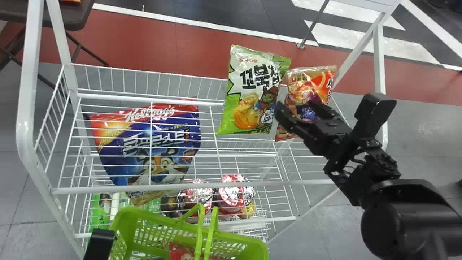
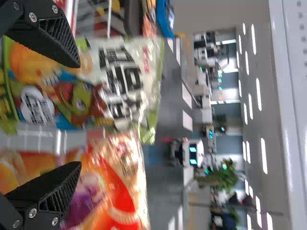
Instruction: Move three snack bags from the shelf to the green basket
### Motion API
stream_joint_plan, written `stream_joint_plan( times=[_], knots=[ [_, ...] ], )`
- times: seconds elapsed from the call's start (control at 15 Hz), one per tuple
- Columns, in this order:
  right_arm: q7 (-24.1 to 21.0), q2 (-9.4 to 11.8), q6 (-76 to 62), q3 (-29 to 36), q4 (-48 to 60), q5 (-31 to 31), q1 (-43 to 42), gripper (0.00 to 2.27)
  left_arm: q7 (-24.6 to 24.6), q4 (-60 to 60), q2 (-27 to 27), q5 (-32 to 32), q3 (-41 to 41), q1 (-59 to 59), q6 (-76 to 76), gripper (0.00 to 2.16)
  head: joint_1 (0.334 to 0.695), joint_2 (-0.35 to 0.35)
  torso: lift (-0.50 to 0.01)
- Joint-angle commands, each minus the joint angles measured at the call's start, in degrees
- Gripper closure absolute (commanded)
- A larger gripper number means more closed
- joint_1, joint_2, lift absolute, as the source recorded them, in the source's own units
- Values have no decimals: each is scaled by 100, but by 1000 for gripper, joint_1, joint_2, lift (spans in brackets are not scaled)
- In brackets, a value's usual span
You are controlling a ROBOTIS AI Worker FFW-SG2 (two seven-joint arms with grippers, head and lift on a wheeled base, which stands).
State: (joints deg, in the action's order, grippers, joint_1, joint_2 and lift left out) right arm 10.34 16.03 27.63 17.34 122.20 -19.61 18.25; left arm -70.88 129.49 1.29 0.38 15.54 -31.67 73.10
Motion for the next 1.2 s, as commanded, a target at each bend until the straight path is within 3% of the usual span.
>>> stream_joint_plan(
  times=[0.0, 0.53, 0.6, 0.67, 0.8, 1.13],
  knots=[
    [-243, 41, -622, 15, -443, 124, -76, 97, -5, -37, -6, -3, -24, 3, -19, 2037, 695, -350, -43],
    [-410, 384, -1150, -82, -2051, 326, -814, 107, -5, -37, 3, -3, -7, 47, 16, 2037, 695, -350, -43],
    [-305, 436, -1150, -135, -2157, 361, -894, 262, -5, -29, 3, -3, 2, 47, 16, 2037, 695, -350, -43],
    [-112, 454, -1413, -152, -2236, 370, -902, 738, -5, -29, 3, -3, -7, 47, 16, 2037, 695, -350, -43],
    [-200, 428, -1607, -196, -2245, 352, -902, 2135, -5, -29, 3, -3, -7, 47, 51, 2040, 695, -350, -43],
    [-419, 419, -1677, -135, -1981, 229, -727, 2240, 13, -37, 3, -3, -16, 47, 16, 2037, 695, -350, -43]
  ],
)
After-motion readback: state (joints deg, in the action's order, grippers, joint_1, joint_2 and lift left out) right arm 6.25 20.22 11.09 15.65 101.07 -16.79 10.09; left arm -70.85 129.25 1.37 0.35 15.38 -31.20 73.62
